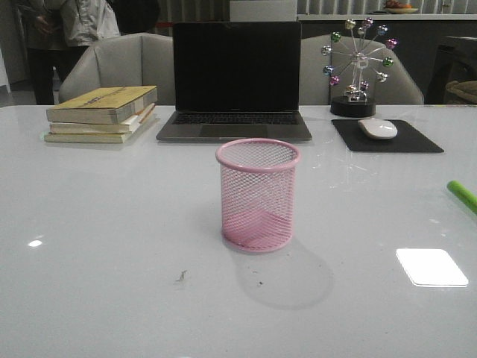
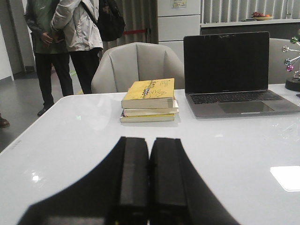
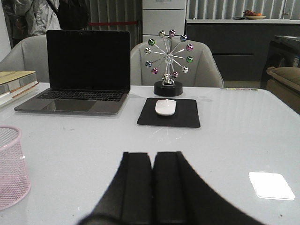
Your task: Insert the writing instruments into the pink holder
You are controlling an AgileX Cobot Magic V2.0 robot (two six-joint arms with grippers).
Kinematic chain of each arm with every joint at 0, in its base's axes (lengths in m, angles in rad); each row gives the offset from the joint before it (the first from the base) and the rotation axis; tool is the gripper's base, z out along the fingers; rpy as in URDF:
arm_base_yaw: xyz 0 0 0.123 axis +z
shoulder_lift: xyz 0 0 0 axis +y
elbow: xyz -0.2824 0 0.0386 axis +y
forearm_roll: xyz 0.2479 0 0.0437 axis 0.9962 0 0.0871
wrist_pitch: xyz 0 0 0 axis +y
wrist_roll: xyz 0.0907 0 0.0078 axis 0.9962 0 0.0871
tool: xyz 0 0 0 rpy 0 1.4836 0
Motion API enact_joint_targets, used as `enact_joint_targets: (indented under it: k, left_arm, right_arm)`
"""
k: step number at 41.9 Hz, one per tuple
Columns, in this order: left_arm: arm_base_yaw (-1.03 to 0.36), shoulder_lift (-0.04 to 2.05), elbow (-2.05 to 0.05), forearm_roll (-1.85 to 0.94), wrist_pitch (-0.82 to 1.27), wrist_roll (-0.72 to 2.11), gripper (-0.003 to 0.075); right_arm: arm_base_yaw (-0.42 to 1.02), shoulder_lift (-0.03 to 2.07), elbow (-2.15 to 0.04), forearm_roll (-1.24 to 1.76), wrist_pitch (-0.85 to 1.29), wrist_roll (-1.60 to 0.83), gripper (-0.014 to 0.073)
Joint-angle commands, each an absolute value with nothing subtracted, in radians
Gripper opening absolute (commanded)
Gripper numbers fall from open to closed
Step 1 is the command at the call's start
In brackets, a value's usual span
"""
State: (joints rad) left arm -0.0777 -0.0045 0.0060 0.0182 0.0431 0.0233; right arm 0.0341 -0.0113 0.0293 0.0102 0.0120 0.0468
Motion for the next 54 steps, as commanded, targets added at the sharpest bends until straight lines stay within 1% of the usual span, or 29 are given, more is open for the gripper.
enact_joint_targets:
  k: [1, 29, 33, 38, 41, 44, 49, 54]
  left_arm:
    - [-0.082, -0.023, 0.01, 0.007, -0.044, 0.02, 0.0097]
    - [-0.082, -0.023, 0.01, 0.007, -0.044, 0.02, 0.0097]
    - [-0.082, -0.023, 0.01, 0.007, -0.054, 0.02, 0.0097]
    - [-0.082, -0.023, 0.003, 0.007, -0.133, 0.02, 0.0097]
    - [-0.082, -0.023, -0.039, 0.007, -0.165, 0.02, 0.0097]
    - [-0.082, -0.02, -0.123, 0.0, -0.126, 0.02, 0.0097]
    - [-0.082, 0.014, -0.297, -0.015, 0.0, 0.02, 0.0097]
    - [-0.082, 0.113, -0.496, -0.015, 0.151, 0.02, 0.0097]
  right_arm:
    - [0.032, -0.03, 0.023, 0.01, -0.073, 0.042, 0.0067]
    - [0.032, -0.03, 0.023, 0.01, -0.076, 0.042, 0.0067]
    - [0.032, -0.03, 0.023, 0.01, -0.112, 0.042, 0.0067]
    - [0.032, -0.03, -0.001, 0.01, -0.134, 0.042, 0.0067]
    - [0.032, -0.03, -0.067, 0.01, -0.098, 0.042, 0.0067]
    - [0.032, -0.026, -0.158, 0.01, -0.039, 0.042, 0.0067]
    - [0.032, 0.016, -0.319, 0.01, 0.078, 0.042, 0.0067]
    - [0.032, 0.112, -0.48, 0.01, 0.186, 0.042, 0.0067]
